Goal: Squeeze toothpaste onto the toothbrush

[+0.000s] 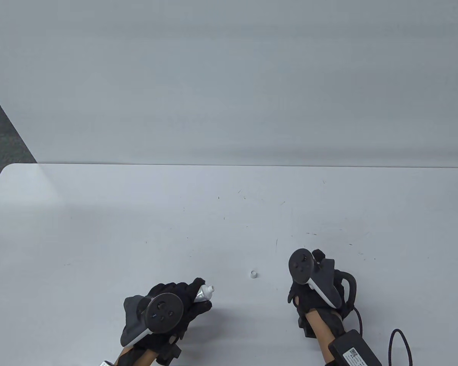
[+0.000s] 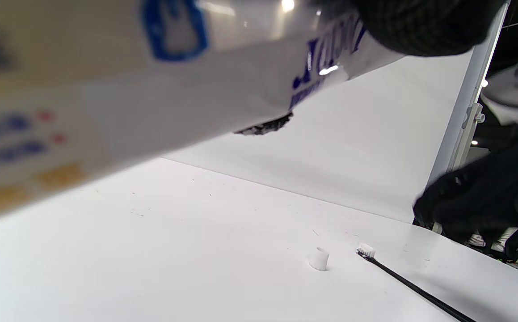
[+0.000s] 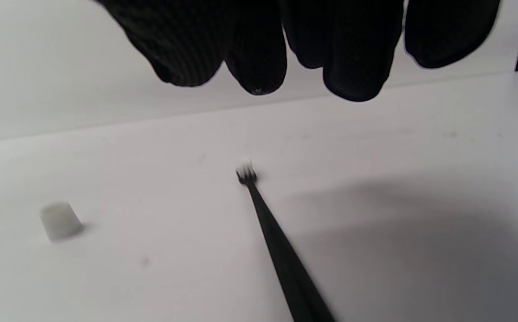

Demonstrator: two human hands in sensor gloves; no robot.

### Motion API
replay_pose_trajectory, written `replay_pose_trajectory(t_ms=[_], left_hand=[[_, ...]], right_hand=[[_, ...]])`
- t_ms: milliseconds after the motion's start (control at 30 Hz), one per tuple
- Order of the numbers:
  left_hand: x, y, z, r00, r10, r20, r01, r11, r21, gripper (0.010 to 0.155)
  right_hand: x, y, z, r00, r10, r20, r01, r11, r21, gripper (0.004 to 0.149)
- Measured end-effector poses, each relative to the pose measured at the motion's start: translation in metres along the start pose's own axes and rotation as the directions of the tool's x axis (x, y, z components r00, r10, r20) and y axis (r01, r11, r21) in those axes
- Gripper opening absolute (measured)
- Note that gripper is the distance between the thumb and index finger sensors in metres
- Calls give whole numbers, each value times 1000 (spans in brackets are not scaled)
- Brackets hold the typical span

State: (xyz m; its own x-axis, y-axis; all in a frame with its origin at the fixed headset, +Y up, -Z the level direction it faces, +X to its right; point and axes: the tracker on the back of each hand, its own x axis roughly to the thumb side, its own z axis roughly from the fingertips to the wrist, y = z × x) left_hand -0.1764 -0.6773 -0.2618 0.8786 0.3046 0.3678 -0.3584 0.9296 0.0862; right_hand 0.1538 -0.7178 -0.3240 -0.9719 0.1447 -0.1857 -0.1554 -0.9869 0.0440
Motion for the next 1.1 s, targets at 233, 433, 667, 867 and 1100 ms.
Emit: replay_pose_trajectory(t_ms=[233,433,667,867,1100], left_hand=[[1,-3,0,1000,-12,2,12,1000,-12,71],[1,-3,0,1000,-16,1,16,1000,-14,71],[0,-4,0,1000,-11,-7,11,1000,-18,71],[-1,-4,0,1000,-4,-13,3,1000,-15,73],[-4,-3,0,1000,15,-15,-15,1000,17,73]], right_hand=[[-19,40,-3,988,-57,-144,74,991,114,51],[-10,51,-4,984,40,-175,-38,999,16,42],[-7,51,-8,974,6,-227,7,998,58,44],[-7,46,-7,988,26,-150,-22,999,28,43],[5,-5,18,941,-307,141,326,935,-139,39]])
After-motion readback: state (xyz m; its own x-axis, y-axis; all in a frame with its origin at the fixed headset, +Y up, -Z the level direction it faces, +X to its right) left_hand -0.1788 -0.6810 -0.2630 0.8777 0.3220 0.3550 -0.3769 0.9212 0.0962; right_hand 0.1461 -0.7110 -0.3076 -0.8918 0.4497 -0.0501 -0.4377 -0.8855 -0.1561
